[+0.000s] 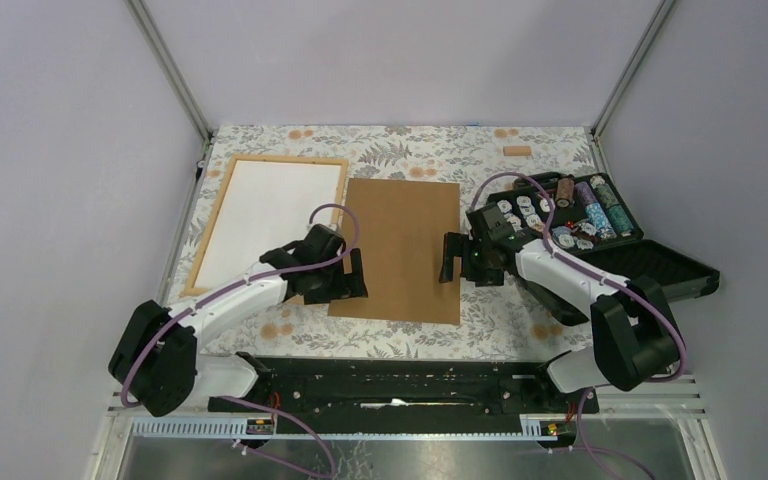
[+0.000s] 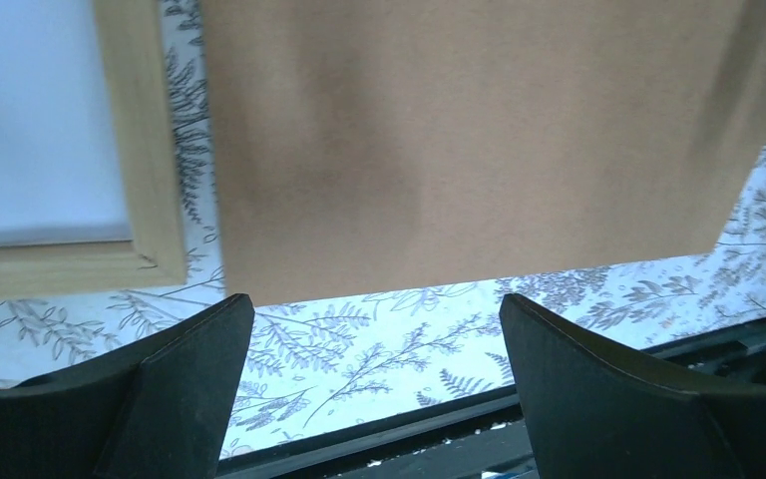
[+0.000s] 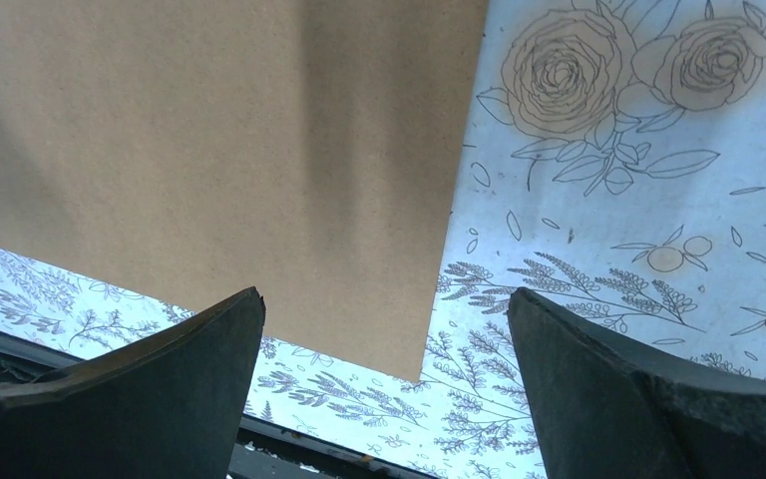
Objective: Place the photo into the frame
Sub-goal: Pick up the photo frame item at the center of the board.
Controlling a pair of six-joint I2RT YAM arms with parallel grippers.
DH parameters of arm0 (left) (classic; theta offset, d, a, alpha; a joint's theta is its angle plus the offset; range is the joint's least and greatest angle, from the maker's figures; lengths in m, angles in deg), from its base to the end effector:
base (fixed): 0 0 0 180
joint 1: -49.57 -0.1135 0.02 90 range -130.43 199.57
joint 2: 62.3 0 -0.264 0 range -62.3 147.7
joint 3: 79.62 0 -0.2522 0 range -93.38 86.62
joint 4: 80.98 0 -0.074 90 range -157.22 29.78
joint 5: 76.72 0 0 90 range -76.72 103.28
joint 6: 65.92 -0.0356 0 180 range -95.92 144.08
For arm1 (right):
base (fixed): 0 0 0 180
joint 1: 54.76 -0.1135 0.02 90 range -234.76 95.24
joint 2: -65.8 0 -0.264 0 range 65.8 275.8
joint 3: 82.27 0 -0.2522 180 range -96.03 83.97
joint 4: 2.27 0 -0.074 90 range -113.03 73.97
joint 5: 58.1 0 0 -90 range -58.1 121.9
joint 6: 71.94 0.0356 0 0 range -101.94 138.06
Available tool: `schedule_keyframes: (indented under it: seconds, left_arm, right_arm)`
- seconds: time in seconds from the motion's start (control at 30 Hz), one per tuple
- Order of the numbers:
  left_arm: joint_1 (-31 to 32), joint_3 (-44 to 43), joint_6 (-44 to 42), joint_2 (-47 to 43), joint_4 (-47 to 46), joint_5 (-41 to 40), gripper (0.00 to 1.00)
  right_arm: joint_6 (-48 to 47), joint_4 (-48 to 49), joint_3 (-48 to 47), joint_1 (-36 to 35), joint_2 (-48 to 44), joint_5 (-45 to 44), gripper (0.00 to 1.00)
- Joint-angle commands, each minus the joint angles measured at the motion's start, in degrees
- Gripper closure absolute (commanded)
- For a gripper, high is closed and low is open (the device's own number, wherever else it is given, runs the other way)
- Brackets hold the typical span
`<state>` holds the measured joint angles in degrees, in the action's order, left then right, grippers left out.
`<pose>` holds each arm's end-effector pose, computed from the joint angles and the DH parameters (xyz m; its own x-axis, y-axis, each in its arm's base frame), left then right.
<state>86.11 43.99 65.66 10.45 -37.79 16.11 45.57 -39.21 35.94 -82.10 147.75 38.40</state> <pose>0.1912 -0.1438 0.2001 -0.9261 -0.1387 -0.3508 0.0002 0.9298 -0.3682 0.2461 0.1318 0.1961 -0.8975 0.0526 -0.4379 -0.1087 0.9359 0.3352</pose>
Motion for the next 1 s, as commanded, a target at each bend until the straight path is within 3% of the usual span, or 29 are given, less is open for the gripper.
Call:
schedule_keyframes:
  seconds: [0.0,0.43,0.97]
  left_arm:
    - [-0.44,-0.34,0.68,0.35,3.03,-2.63,0.02]
    - [-0.41,0.83,3.37,6.24,1.71,-5.75,0.02]
    - [-0.42,2.55,4.07,10.02,-5.20,5.12,0.01]
  right_arm:
    - [1.37,-2.79,-1.54,0.73,0.28,-2.19,0.00]
    - [0.45,-1.20,-1.23,2.11,5.60,4.98,0.00]
    - [3.97,6.82,3.28,0.99,9.02,13.06,0.00]
